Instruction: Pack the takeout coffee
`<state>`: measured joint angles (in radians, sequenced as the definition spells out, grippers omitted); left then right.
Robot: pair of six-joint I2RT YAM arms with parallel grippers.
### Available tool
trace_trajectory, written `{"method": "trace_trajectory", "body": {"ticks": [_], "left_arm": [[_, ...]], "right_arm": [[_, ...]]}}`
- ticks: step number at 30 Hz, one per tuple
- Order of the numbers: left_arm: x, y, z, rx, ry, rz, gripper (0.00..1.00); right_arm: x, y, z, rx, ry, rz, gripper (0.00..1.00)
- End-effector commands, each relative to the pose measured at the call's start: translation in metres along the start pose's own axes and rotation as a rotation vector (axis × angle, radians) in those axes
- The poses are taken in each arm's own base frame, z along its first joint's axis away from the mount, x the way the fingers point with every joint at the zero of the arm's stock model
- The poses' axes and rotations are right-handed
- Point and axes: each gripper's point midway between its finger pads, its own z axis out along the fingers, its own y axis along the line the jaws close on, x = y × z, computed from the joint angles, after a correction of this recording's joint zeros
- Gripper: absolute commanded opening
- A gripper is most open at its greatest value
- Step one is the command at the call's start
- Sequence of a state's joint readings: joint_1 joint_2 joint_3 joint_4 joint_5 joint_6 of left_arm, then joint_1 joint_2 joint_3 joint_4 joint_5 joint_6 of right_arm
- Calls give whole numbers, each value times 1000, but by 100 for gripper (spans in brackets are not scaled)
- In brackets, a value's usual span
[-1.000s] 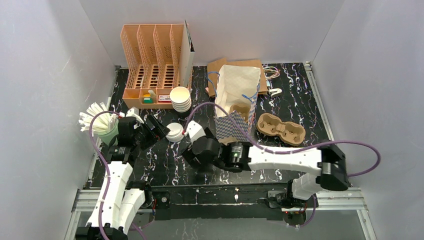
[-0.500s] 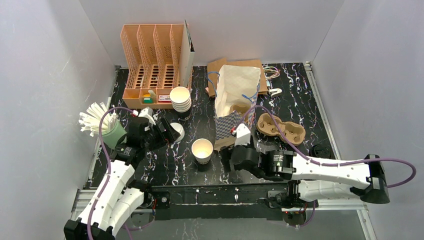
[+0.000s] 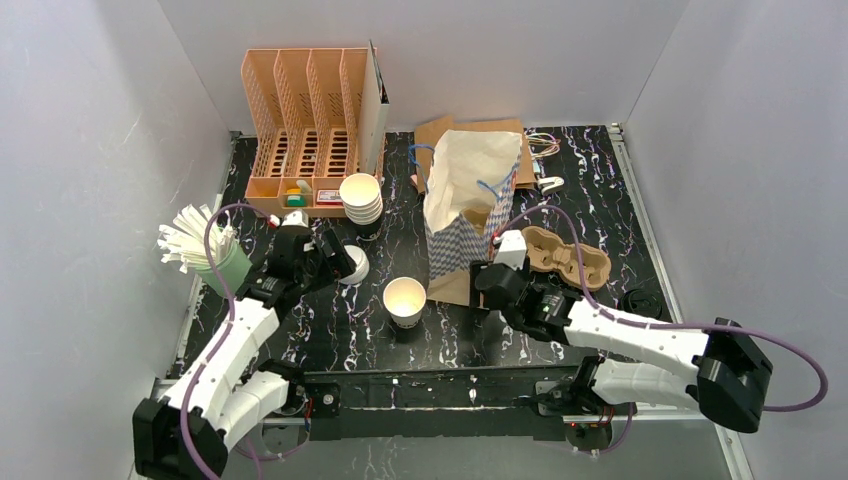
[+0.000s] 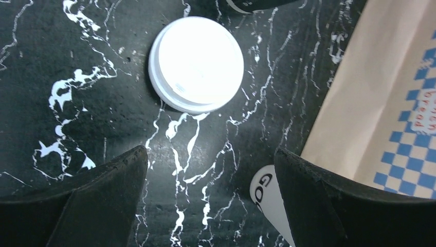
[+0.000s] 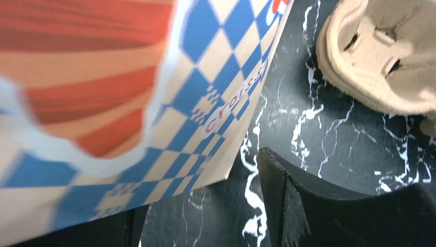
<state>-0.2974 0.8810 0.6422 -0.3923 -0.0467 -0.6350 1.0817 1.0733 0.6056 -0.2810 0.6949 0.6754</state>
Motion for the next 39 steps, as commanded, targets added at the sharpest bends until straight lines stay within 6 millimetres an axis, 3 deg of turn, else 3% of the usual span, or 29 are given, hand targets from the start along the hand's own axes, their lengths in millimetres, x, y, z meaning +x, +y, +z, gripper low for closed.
{"method": "trace_trajectory", "body": {"ticks": [1, 6, 11, 14, 22, 28, 39], "left_arm": [[-26, 0, 5, -61, -54, 49, 91], [-30, 5, 12, -97, -51, 108, 98], [-21, 8, 24, -105, -22, 101, 98], [-15, 7, 33, -101, 2, 117, 98], [-6, 5, 51, -133, 70, 174, 98], [-1, 6, 62, -174, 99, 186, 98], [-5, 8, 72, -251, 85, 229, 98]], "right_arm": [[-43, 9, 18, -47, -104, 67, 78], [-50, -7, 31, -5, -66, 94, 79], [-44, -43, 23, 157, -59, 202, 86], [-44, -53, 15, 173, -73, 237, 87], [-42, -38, -14, -29, -69, 206, 98], [-41, -23, -37, -191, -62, 171, 98], [-44, -25, -47, -219, -87, 159, 98]]}}
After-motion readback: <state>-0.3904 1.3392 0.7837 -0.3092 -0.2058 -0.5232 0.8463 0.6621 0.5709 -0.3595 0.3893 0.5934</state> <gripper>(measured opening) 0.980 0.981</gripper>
